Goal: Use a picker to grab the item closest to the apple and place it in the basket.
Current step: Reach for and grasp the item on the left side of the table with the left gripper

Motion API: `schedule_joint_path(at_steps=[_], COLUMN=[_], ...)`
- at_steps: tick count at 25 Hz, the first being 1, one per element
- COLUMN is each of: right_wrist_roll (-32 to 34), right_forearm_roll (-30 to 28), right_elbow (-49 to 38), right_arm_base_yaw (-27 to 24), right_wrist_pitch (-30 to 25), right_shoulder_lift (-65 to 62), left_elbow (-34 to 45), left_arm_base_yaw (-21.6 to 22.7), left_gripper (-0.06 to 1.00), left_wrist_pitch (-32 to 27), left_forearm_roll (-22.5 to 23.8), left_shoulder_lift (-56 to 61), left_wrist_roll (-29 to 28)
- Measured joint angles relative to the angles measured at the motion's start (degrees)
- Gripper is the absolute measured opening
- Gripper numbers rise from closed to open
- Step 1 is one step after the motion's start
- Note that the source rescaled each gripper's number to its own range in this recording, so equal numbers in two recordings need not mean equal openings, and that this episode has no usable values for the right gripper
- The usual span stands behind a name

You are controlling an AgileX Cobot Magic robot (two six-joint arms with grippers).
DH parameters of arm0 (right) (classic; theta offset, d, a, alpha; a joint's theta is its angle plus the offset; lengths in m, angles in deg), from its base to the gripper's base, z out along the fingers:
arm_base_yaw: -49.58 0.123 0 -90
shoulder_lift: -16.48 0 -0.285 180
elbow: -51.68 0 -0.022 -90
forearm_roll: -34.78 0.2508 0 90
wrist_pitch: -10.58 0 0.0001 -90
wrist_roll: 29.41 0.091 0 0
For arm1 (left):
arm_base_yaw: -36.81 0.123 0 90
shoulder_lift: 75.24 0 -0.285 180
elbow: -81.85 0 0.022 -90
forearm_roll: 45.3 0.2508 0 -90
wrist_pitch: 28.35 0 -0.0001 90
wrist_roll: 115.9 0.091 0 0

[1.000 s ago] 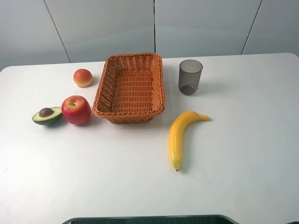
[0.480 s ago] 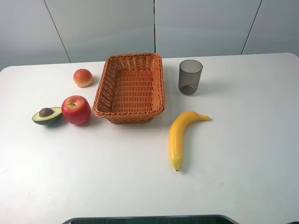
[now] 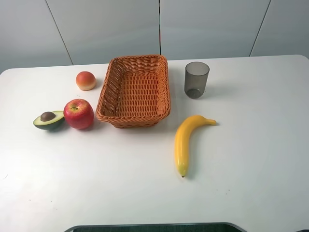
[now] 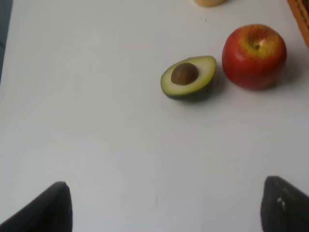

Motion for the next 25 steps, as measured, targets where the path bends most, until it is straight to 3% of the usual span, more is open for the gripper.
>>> schedule_joint_path(at_steps=[4, 12, 25], right_wrist_roll=[0.0, 0.0, 0.0], right_forearm_roll=[0.0, 0.0, 0.0], right_elbow=[0.0, 0.0, 0.0], right_arm_base_yaw=[0.0, 0.0, 0.0], right_wrist_pitch=[0.0, 0.0, 0.0], right_shoulder_lift=[0.0, 0.0, 0.0], left_elbow=[-5.96, -15.97, -16.55], left_arm_base_yaw=[0.0, -0.09, 0.04], left_gripper=[1.0, 1.0, 1.0], left_wrist_pitch=[2.9, 3.34, 6.65], left_forearm_roll=[-0.04, -6.07, -5.39], left_shoulder_lift=[-18.32, -45.85, -59.37], left_wrist_roll=[2.81, 14.28, 23.57])
